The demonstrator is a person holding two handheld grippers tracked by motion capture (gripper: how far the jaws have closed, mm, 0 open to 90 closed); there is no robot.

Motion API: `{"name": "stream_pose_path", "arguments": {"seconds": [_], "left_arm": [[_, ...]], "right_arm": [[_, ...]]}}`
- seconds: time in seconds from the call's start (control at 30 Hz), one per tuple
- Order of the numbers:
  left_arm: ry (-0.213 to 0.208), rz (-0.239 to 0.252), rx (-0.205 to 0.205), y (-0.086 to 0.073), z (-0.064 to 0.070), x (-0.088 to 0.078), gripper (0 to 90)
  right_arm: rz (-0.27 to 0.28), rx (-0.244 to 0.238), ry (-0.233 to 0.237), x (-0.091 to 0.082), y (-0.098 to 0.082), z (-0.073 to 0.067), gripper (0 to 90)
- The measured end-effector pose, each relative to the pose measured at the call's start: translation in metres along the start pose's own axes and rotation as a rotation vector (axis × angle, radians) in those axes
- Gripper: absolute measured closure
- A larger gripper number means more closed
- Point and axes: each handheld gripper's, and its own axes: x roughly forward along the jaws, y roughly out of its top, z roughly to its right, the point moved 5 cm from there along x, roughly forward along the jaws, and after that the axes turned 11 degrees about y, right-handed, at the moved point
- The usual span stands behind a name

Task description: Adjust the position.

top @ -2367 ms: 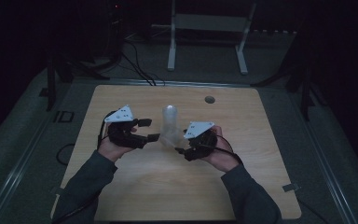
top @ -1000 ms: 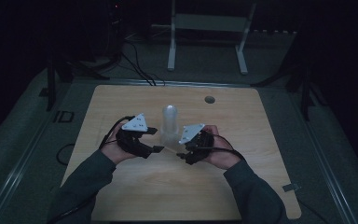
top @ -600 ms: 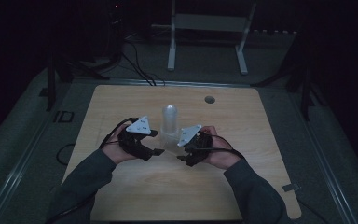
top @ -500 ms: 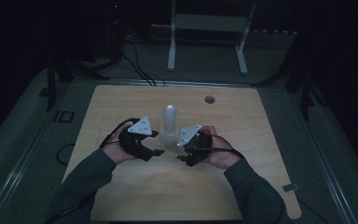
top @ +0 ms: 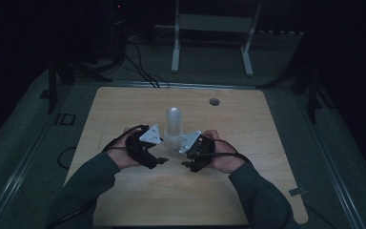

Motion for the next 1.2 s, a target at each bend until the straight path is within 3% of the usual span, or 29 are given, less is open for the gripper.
{"name": "stream_pose_path", "arguments": {"seconds": [0.37, 0.73, 1.2], "left_arm": [[0.026, -0.066, 0.074, 0.002, 0.006, 0.005, 28.2], [0.037, -0.093, 0.108, 0.003, 0.008, 0.008, 28.4], [0.057, -0.151, 0.181, 0.004, 0.014, 0.015, 28.4]], "right_arm": [[-0.04, -0.022, -0.006, 0.002, 0.0, -0.002, 30.7], [-0.074, -0.035, -0.007, 0.006, -0.001, -0.004, 30.8], [-0.107, -0.065, -0.011, 0.01, 0.002, -0.007, 30.8]]}}
